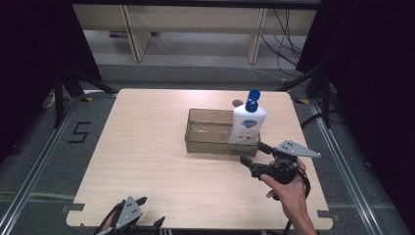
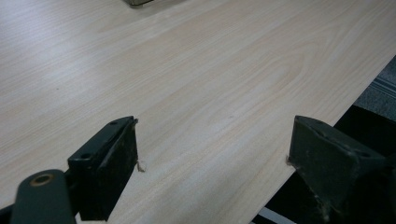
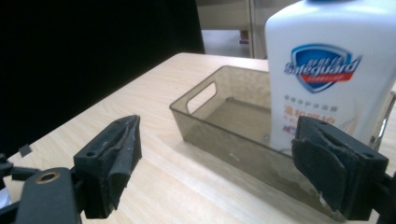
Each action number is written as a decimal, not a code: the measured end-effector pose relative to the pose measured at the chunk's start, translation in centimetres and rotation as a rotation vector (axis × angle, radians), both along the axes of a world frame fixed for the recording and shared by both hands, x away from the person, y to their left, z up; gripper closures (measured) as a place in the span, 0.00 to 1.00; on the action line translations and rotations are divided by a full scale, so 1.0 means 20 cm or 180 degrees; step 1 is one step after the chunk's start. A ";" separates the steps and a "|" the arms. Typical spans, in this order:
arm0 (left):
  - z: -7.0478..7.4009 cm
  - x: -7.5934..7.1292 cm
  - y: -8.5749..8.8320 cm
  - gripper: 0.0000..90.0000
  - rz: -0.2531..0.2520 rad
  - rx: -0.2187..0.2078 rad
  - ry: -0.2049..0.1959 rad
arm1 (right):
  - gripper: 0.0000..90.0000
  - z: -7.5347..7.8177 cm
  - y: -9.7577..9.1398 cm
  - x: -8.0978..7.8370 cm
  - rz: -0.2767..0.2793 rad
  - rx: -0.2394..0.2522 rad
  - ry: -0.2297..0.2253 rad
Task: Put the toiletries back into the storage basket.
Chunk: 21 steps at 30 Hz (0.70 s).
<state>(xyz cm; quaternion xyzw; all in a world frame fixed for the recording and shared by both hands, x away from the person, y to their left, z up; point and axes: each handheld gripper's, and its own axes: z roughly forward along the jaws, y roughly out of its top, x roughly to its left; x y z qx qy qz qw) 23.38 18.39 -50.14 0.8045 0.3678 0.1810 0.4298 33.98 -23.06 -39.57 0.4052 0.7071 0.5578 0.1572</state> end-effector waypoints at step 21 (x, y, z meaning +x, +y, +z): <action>0.01 0.00 0.01 0.17 -0.0018 0.0109 -0.0013 | 0.18 -0.13 0.02 -0.08 0.0072 0.0055 0.0214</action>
